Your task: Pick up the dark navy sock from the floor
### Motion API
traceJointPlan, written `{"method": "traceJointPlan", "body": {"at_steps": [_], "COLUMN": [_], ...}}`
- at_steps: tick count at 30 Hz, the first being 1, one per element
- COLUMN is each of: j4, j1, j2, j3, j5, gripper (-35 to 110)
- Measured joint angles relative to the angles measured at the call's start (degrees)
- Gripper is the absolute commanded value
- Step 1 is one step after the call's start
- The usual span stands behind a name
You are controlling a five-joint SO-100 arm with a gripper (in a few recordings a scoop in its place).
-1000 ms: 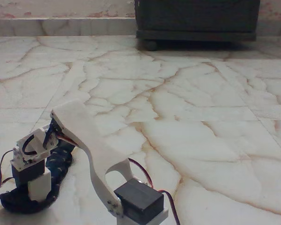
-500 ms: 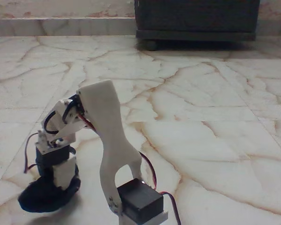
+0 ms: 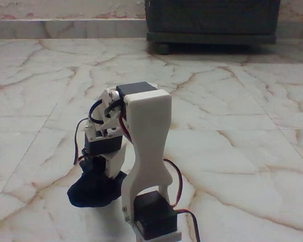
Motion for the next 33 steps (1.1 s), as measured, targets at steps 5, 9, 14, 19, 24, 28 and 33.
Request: {"method": "traceJointPlan", "body": {"at_steps": [5,9,14,19,24,28,33], "j4": [-6.5,-13.0,-18.4,-31.1,-43.8,-54.3,-66.4], "j1": [9.8,14.8,20.1,23.1,26.1,26.3,26.3], "j2": [16.0,20.3,30.6,43.5,44.5,44.5,44.5], "j3": [12.9,18.3,25.9,38.3,44.3,49.1,53.4], "j5": [-10.3,-16.6,-24.3,-28.6,-32.8,-36.4,-40.1], "gripper": [0,0,0,0,0,0,0]}}
